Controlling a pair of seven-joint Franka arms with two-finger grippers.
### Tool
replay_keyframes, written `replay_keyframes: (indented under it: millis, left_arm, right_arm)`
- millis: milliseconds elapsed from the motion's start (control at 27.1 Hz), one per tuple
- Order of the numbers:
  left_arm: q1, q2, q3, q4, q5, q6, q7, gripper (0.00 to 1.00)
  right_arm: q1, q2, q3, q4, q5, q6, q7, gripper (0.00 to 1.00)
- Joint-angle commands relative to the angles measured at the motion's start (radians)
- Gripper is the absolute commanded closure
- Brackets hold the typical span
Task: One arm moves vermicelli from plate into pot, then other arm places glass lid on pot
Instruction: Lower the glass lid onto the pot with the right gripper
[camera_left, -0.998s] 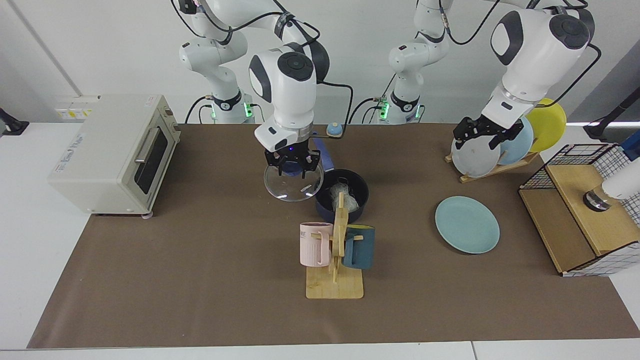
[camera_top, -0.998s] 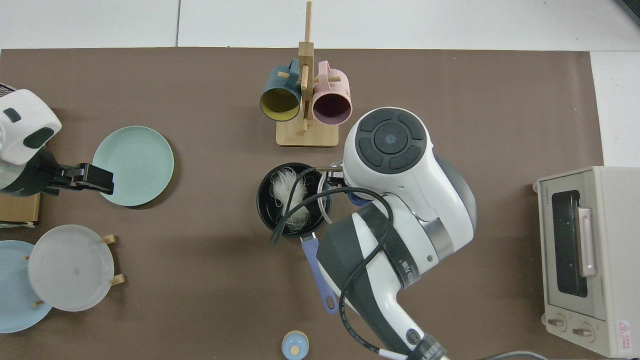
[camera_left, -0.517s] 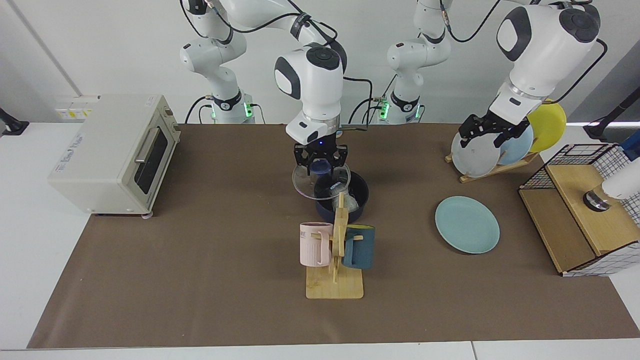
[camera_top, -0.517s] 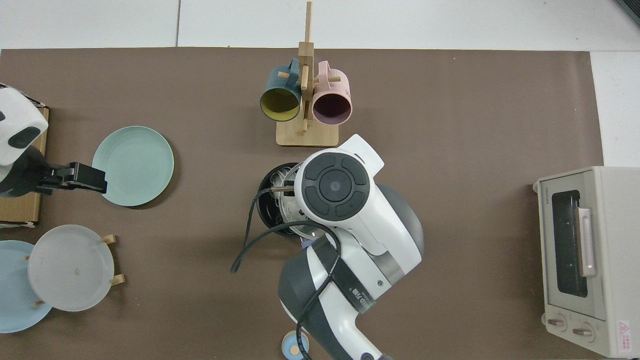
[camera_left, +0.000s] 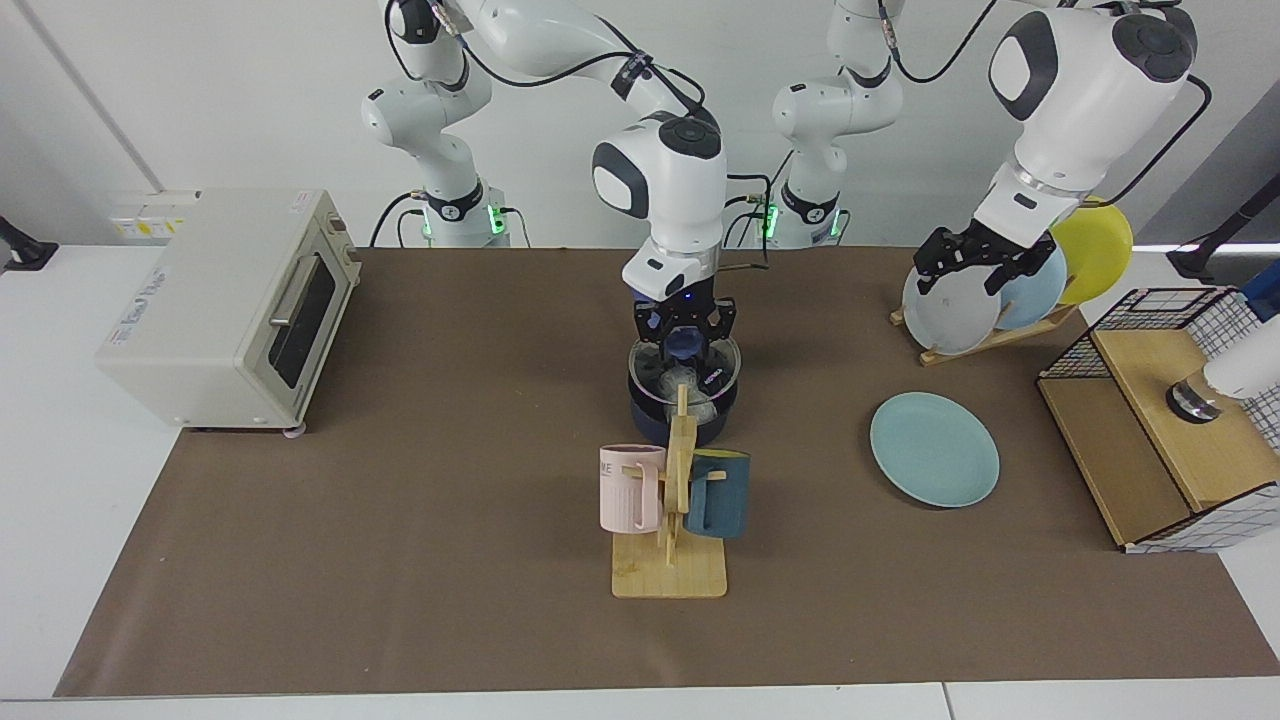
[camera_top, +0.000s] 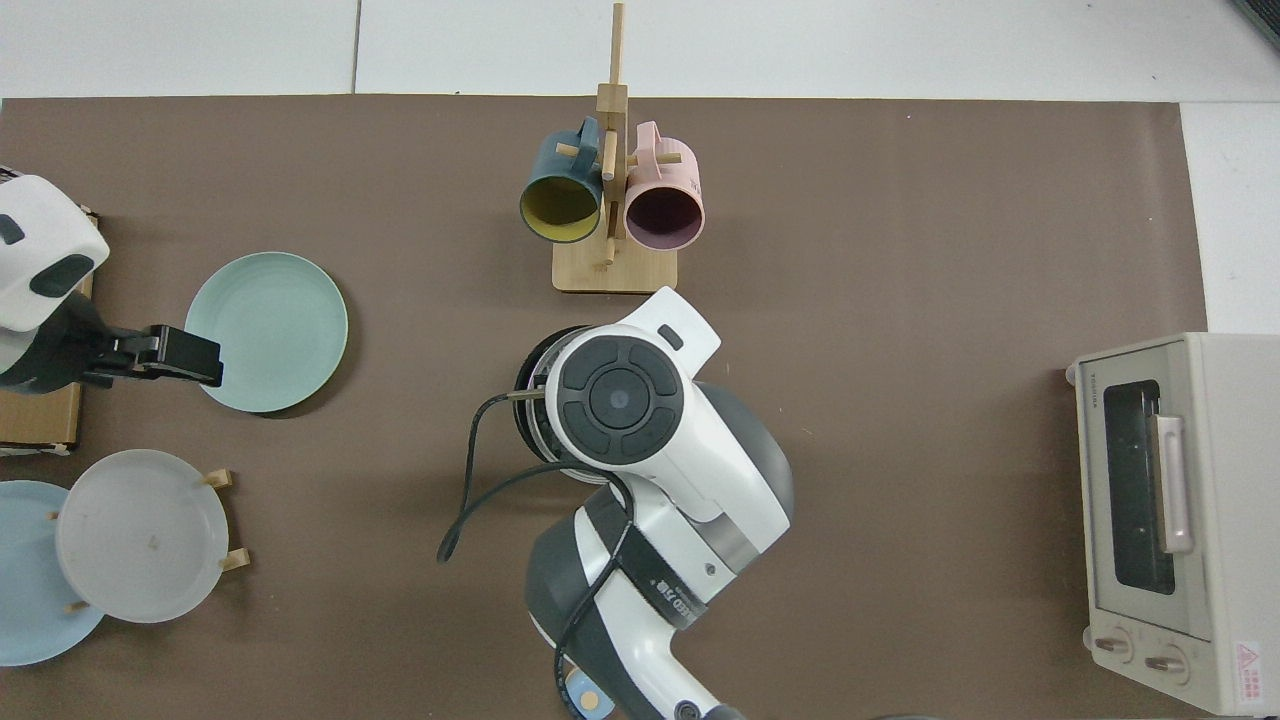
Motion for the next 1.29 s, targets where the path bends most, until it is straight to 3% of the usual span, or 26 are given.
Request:
replay_keyframes:
  millis: [0,148,591,1035,1257]
  left_arm:
    - [-0.023,-0.019,0.037,-0.014,-0.008,0.021,0.018,0.00]
    - [-0.027,-0.019,0.028,-0.011,-0.006,0.018,0.008,0.00]
    - [-0.018,-0.017,0.032,0.014,-0.006,0.012,0.006,0.00]
    - [-0.020,-0.019,0.023,0.015,-0.006,0.012,0.006,0.00]
    - [-0.020,-0.019,0.023,0.015,-0.006,0.012,0.006,0.00]
  right_arm:
    - [0.007,0.012,-0.002,0.008,0.003,0.015,0.016,1.00]
    - [0.030,0.026,-0.002,0.008,-0.002,0.015,0.005,1.00]
    - [-0.019,0.043,-0.004,0.026,-0.013,0.006,-0.151,1.00]
    - [-0.022,0.056,-0.004,0.032,0.007,0.029,-0.153,1.00]
    - [-0.022,0.133,-0.004,0.170,0.003,-0.052,-0.155,1.00]
